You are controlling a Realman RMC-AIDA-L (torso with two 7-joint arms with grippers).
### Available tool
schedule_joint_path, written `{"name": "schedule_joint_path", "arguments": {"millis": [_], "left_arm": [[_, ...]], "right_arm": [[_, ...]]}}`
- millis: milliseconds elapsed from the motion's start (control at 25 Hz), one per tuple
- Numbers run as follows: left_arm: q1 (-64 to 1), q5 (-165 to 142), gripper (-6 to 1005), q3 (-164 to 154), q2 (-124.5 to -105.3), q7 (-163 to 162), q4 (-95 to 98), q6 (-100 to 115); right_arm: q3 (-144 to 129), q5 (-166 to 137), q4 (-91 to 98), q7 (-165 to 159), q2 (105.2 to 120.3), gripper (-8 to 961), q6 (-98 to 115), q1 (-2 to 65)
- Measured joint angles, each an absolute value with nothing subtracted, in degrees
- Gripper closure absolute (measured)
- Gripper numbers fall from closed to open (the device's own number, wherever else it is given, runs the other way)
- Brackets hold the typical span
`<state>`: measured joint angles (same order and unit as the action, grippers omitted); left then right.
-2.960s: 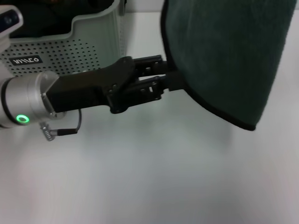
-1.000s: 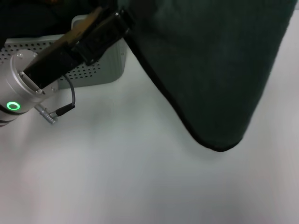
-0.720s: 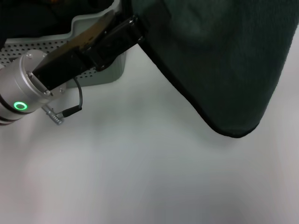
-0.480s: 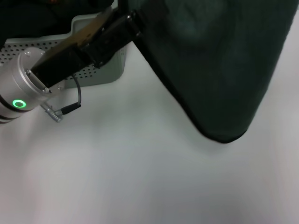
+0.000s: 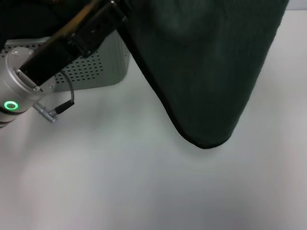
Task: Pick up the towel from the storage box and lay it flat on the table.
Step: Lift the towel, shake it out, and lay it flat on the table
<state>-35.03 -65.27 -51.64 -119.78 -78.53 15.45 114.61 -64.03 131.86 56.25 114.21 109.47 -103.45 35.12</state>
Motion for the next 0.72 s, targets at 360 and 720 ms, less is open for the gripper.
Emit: {"name": "schedule_joint_path", "arguments": {"millis": [360, 720], "left_arm": [[-33.9, -65.0, 661, -51.2, -119.92, -78.4, 15.3, 112.2], [-34.0, -65.8, 707, -51.7, -119.96, -78.2, 15.3, 112.0]], "right_arm": [[-64.4, 131.9, 56.2, 114.4, 109.42, 940, -103.5, 35.1], [-64.2, 131.9, 56.3, 114.5, 109.48, 940, -103.5, 35.2]]}}
